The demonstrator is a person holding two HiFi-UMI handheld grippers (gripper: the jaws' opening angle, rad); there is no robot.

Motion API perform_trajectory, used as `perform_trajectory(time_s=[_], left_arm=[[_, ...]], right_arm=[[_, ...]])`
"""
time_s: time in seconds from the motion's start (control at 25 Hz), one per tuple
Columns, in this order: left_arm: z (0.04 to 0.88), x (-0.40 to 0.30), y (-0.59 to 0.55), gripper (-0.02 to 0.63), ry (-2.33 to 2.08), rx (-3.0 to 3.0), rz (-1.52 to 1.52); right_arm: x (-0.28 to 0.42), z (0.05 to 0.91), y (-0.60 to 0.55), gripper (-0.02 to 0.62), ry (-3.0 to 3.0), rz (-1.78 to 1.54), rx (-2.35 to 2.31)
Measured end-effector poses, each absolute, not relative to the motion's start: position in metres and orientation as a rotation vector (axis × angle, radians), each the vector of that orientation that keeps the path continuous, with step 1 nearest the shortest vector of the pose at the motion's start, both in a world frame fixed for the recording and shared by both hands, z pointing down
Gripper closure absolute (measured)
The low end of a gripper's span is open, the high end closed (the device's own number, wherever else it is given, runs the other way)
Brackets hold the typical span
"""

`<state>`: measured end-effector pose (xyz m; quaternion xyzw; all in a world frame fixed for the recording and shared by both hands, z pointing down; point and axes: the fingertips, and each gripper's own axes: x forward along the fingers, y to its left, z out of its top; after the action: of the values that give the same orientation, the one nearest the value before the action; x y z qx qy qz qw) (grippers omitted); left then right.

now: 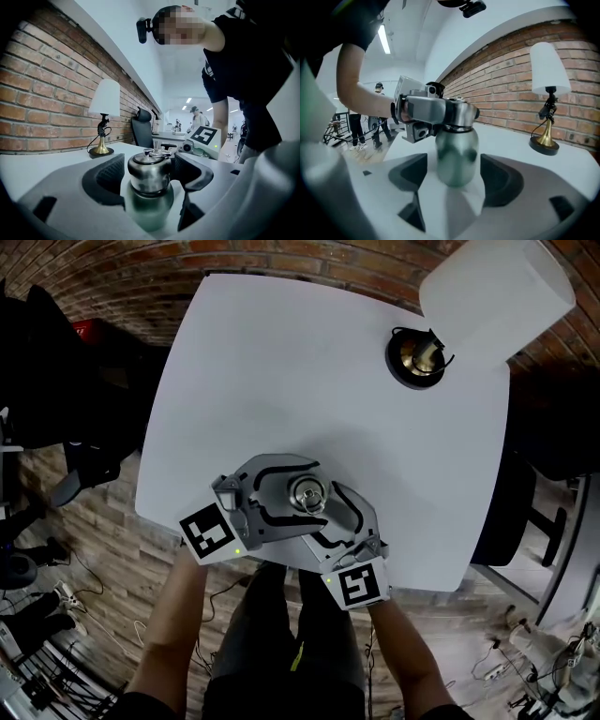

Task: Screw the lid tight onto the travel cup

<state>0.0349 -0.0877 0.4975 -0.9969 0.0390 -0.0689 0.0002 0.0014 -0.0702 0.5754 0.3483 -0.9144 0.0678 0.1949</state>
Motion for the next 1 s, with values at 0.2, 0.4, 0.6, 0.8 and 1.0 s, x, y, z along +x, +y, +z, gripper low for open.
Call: perform_trajectory(time_s=[0.2,0.4,0.6,0.8,1.0], left_arm=[[0.488,0.031,-0.093,0.261,0.22,-3.141,-0.174],[0.474,0.02,-0.098,0.259,0.402,-3.176,-0.177],[0.459,0.008,-0.091,0.259,0.519,-3.22,-0.176],[0.44,-0.01,-0.078,0.359,0.651,-3.188,-0.2],[0.433,-0.019,-0.071,0.498,0.726,-3.127,-0.275]], right_arm=[[0.011,0.577,-0.067,0.255,-2.542,0.272,1.028],[0.021,0.572,-0.07,0.255,-2.53,0.313,1.081],[0.03,0.552,-0.066,0.392,-2.494,0.288,1.137],[0.048,0.527,-0.058,0.529,-2.433,0.27,1.251],[0.071,0.499,-0.055,0.578,-2.387,0.284,1.377]])
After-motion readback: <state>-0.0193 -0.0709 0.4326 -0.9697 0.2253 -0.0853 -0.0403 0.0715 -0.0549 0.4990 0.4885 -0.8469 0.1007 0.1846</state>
